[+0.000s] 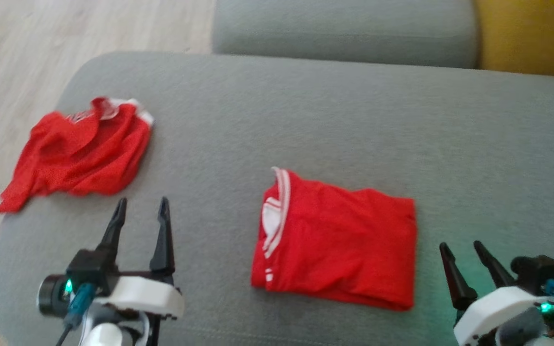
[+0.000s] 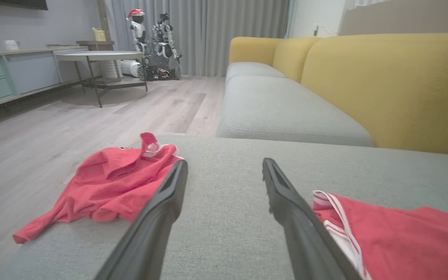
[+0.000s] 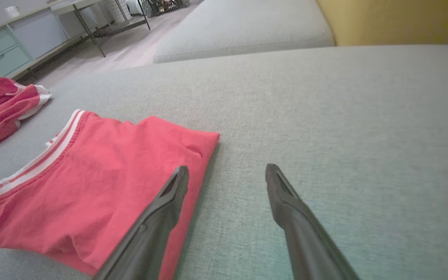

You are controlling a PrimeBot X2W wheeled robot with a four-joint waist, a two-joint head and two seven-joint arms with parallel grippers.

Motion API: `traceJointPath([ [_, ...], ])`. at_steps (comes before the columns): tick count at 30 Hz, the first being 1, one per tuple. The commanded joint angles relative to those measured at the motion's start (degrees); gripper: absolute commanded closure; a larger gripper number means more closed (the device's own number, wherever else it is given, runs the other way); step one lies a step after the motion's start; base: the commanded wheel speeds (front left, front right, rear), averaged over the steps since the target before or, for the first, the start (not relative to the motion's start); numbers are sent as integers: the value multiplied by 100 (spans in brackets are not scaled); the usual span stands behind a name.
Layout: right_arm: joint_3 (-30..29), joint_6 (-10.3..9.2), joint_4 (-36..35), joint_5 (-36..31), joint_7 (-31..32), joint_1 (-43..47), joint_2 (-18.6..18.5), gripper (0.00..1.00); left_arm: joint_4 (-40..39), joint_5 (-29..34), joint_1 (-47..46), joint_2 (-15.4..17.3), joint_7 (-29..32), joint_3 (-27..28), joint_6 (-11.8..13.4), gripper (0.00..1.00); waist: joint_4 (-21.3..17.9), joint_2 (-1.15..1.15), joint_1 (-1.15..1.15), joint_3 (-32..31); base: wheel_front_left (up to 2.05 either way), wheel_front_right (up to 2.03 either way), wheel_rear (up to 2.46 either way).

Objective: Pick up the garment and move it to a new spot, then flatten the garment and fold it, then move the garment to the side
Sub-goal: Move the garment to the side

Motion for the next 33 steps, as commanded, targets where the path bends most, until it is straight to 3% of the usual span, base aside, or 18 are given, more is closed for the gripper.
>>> traceJointPath([
  [1,138,-5,15,40,-78,-330,-48,0,-139,40,-385,-30,-85,141,-20,0,347,0,0,199,0,0,0],
  [14,305,-5,1446,176,25,-862,121,0,90,145,-726,-175,-281,-7,-161,0,944,0,0,369,0,0,0],
  [15,306,-5,1515,170,54,-887,129,17,96,154,-729,-179,-287,-6,-158,0,949,0,0,369,0,0,0],
  [17,322,-5,1598,172,65,-923,147,88,106,168,-723,-173,-296,12,-146,0,929,0,0,357,0,0,0],
  [18,338,-5,1628,178,73,-935,155,100,109,176,-714,-165,-300,25,-136,0,904,0,0,347,0,0,0],
  [24,492,-5,1583,157,-48,-1081,117,100,64,204,-675,-108,-312,69,-128,0,554,0,0,348,0,0,0],
  [33,1046,-5,1490,163,-121,-1647,-171,100,-55,239,-725,-88,-319,108,-98,0,-503,0,0,485,0,0,0],
])
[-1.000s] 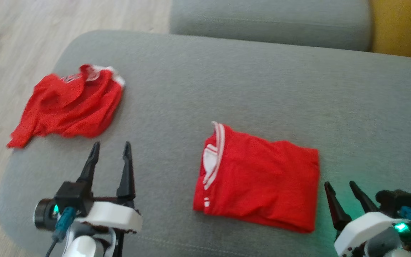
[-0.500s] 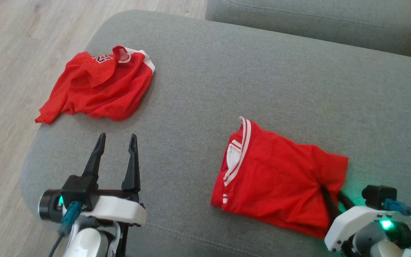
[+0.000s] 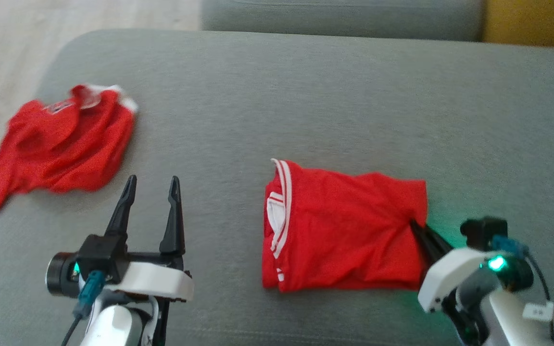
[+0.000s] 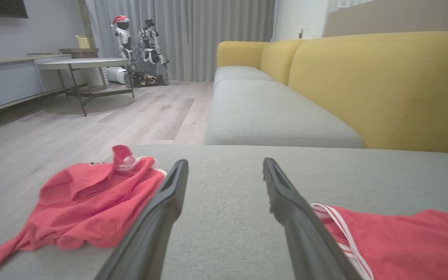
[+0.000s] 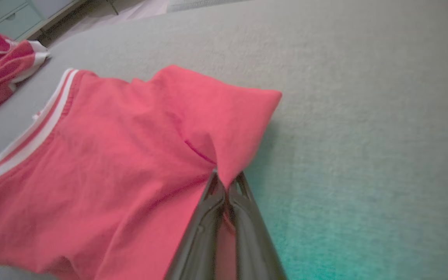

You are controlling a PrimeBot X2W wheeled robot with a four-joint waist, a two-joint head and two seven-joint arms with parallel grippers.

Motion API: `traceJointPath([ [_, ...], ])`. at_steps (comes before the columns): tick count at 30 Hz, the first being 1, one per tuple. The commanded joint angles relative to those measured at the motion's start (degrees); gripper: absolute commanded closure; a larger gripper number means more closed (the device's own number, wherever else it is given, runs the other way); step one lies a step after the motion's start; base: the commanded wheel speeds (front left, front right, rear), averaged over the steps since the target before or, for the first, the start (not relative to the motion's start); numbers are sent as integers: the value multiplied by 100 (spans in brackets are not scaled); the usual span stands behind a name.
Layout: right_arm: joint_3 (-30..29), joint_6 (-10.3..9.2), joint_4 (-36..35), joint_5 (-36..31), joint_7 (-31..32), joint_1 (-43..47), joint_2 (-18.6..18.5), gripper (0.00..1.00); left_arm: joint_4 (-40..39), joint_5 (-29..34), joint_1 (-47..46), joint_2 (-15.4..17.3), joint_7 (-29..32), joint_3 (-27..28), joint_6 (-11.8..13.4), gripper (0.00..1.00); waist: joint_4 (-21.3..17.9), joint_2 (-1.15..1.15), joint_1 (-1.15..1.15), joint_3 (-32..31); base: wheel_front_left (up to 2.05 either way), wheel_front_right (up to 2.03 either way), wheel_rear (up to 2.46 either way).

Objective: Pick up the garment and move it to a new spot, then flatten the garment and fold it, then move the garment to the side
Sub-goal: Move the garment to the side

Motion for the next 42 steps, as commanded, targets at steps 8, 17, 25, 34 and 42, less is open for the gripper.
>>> traceJointPath([
  [8,262,-5,91,160,-199,-1137,-475,100,-297,117,-528,86,-62,124,-32,0,-1278,0,0,420,0,0,0],
  [17,78,-5,610,266,-463,-2092,-895,100,-357,242,-946,121,30,-27,-125,0,-1885,0,0,971,0,0,0],
  [25,-12,-5,1206,341,-812,-2801,-1212,100,-377,340,-1340,162,119,-169,-245,0,-2457,0,0,1455,0,0,0],
  [34,-269,-5,1811,447,-1199,-3587,-1597,100,-443,499,-1802,261,296,-344,-398,0,-2897,0,0,2025,0,0,0],
  [42,-370,-5,2239,577,-1557,-4079,-1712,100,-511,612,-2041,369,443,-432,-459,0,-3118,0,0,2441,0,0,0],
])
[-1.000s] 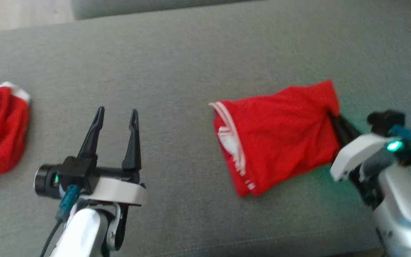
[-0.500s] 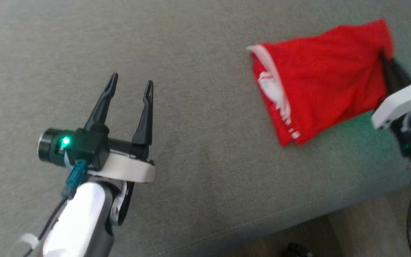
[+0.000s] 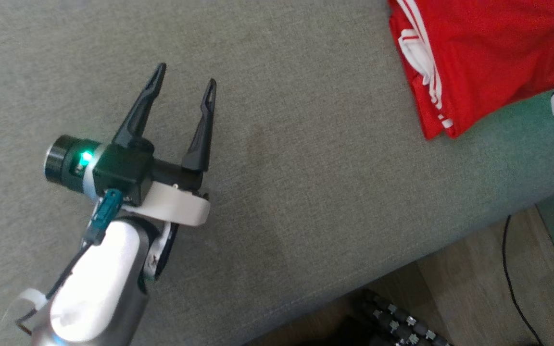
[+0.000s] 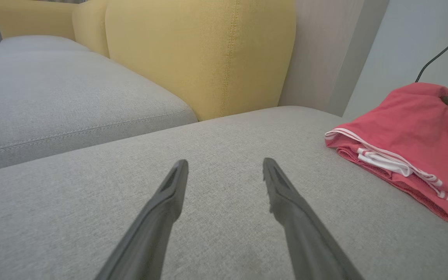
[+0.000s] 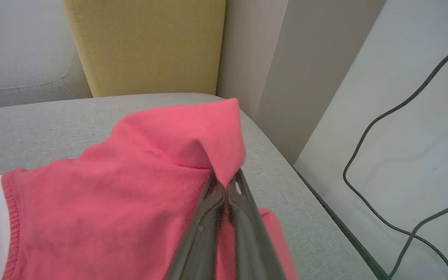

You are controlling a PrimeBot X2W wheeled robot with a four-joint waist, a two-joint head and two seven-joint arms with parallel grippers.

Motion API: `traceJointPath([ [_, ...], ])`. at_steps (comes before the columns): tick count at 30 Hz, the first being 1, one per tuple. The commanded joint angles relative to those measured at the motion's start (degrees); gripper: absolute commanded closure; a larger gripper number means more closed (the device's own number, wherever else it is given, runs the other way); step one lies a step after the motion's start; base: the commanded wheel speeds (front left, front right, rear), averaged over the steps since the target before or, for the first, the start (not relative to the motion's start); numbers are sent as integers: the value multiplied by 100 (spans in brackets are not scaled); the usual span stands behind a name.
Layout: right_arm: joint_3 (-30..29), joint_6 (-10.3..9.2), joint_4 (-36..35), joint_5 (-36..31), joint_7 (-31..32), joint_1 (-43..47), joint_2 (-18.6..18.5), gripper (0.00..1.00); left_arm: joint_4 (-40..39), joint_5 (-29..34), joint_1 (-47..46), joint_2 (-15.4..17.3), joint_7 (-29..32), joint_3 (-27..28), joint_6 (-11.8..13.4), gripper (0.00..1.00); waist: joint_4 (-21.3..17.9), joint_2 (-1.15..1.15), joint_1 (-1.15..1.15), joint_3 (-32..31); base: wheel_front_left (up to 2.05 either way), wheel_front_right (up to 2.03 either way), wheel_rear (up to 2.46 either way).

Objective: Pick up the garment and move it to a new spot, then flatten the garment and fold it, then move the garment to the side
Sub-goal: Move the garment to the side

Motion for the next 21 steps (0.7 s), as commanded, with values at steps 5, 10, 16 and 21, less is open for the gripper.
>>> traceJointPath([
  [5,-34,-5,268,-14,-287,-372,-161,100,-252,92,-357,170,101,104,-58,0,-69,0,-1,274,0,0,0],
  [10,-198,-5,885,-246,-526,-711,-69,63,-274,104,-478,215,157,64,-99,0,28,0,-1,363,0,0,0],
  [16,-480,-5,1307,-465,-639,-872,-13,0,-272,85,-473,232,154,64,-60,0,136,0,-1,354,0,0,0],
  [21,-624,-5,1148,-610,-652,-806,47,0,-213,26,-413,215,97,66,-33,0,184,0,-1,237,0,0,0],
])
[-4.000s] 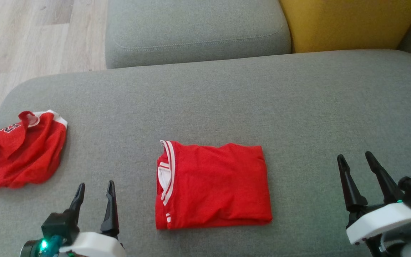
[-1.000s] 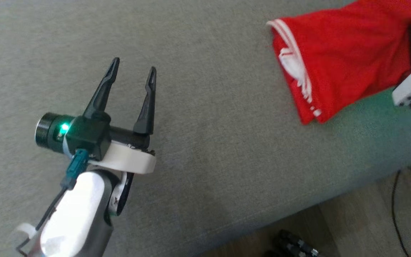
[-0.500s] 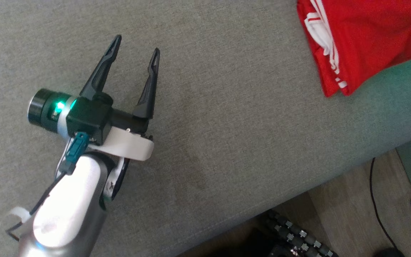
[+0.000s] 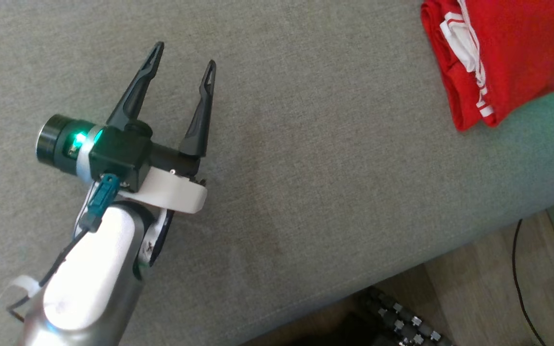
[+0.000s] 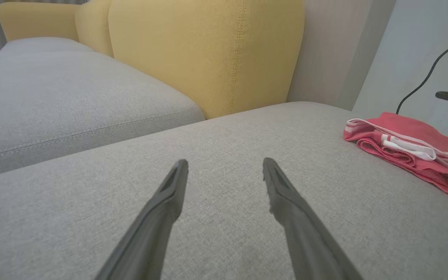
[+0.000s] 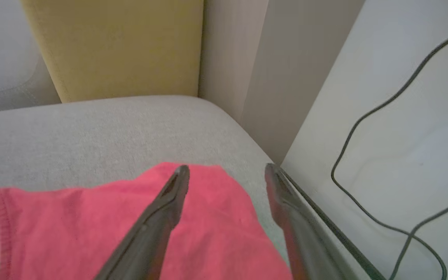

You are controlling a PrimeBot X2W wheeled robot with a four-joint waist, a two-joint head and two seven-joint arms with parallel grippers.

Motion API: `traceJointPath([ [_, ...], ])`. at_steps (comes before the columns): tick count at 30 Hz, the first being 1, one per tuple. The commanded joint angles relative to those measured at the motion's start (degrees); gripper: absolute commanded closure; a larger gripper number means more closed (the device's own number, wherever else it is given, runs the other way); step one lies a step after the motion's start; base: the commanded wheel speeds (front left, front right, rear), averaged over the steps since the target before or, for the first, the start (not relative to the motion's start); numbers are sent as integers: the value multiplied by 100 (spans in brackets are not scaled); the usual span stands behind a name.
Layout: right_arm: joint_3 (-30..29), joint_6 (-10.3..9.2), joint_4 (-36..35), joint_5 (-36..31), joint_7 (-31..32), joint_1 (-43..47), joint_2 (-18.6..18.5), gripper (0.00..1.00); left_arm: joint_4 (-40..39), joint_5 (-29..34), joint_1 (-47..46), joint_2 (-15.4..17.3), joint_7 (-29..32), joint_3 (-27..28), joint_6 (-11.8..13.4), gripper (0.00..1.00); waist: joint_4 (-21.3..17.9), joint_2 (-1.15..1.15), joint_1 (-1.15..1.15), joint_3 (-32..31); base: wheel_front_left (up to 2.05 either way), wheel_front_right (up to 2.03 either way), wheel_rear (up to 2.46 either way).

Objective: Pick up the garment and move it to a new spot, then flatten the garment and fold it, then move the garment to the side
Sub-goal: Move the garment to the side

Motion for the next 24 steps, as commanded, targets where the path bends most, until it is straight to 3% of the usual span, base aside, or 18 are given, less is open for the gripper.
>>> traceJointPath([
  [1,-13,-5,-268,-68,-76,57,-75,0,-172,-20,-38,66,-55,131,25,0,31,0,-1,-76,0,0,0],
  [11,-126,-5,-2230,-527,-78,1439,531,0,108,-319,458,-66,-341,234,214,0,277,0,-1,-922,0,0,0],
  [24,494,-5,-4084,-564,172,3232,1334,0,206,-698,1304,-125,-517,534,537,0,1084,0,-1,-1889,0,0,0],
])
